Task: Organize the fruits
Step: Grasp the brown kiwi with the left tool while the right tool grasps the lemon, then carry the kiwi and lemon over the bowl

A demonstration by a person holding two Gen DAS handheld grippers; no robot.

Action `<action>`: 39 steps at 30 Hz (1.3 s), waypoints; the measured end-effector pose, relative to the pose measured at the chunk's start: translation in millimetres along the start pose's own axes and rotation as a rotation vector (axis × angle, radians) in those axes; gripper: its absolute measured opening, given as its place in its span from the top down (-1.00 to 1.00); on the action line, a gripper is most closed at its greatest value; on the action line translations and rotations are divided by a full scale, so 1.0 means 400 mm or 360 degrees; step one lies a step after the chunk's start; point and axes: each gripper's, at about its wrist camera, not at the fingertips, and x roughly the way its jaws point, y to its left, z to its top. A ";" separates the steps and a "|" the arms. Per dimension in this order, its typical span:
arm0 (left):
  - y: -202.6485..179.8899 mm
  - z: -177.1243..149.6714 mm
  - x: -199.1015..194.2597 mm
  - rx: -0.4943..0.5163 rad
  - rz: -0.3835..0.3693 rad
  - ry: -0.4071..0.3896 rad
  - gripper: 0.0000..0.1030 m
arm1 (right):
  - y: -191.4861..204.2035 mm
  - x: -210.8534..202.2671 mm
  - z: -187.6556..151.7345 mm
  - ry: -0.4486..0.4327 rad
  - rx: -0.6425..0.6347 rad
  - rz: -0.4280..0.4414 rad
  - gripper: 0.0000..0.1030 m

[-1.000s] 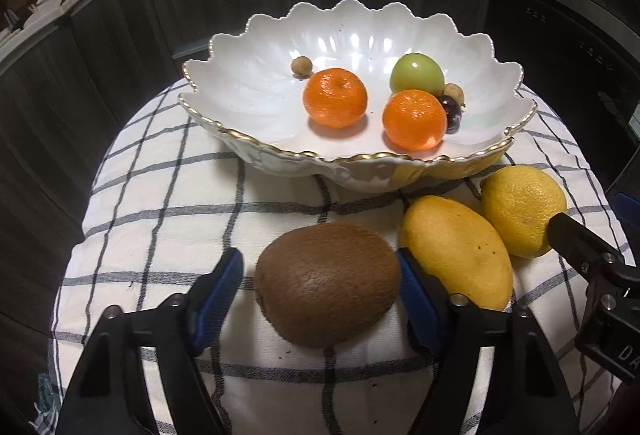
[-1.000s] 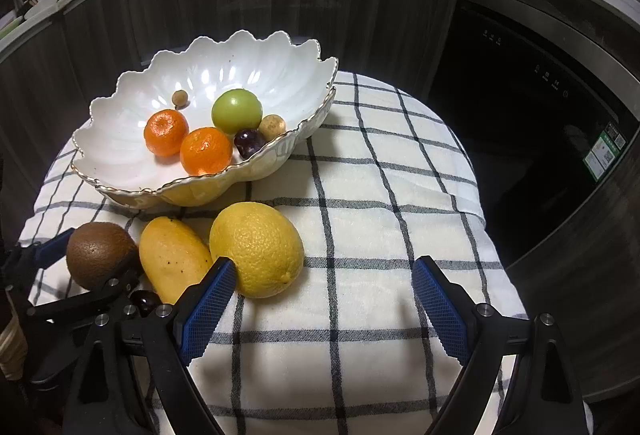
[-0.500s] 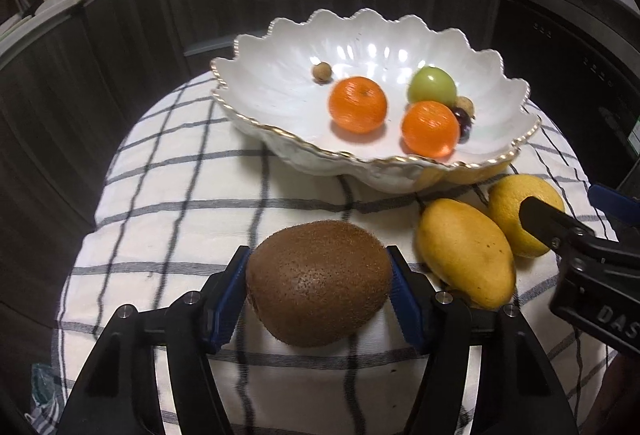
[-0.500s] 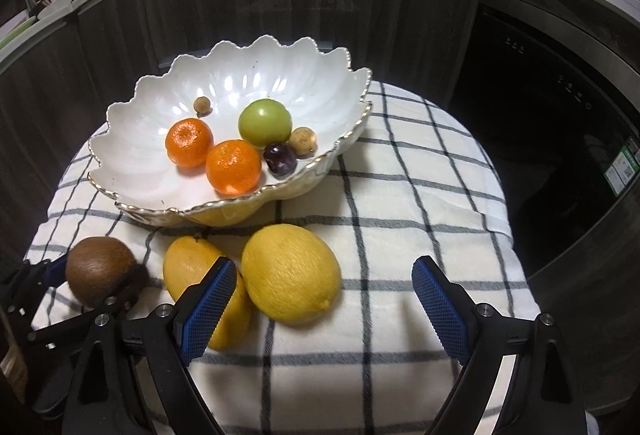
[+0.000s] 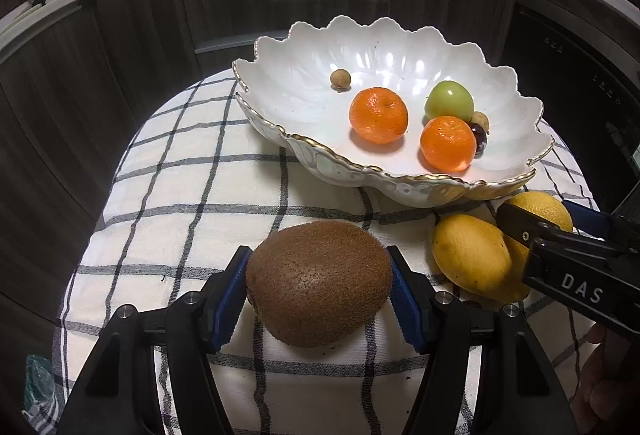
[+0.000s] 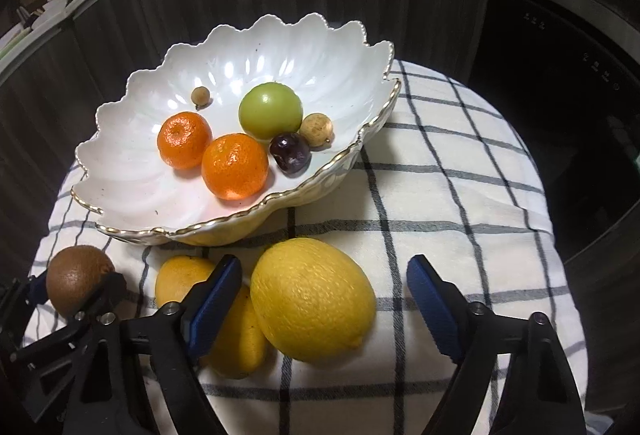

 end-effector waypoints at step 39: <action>-0.033 0.112 -0.154 0.0066 -0.0022 -0.0214 -0.25 | -0.004 -0.200 0.084 -0.0261 -0.0043 0.0047 -0.16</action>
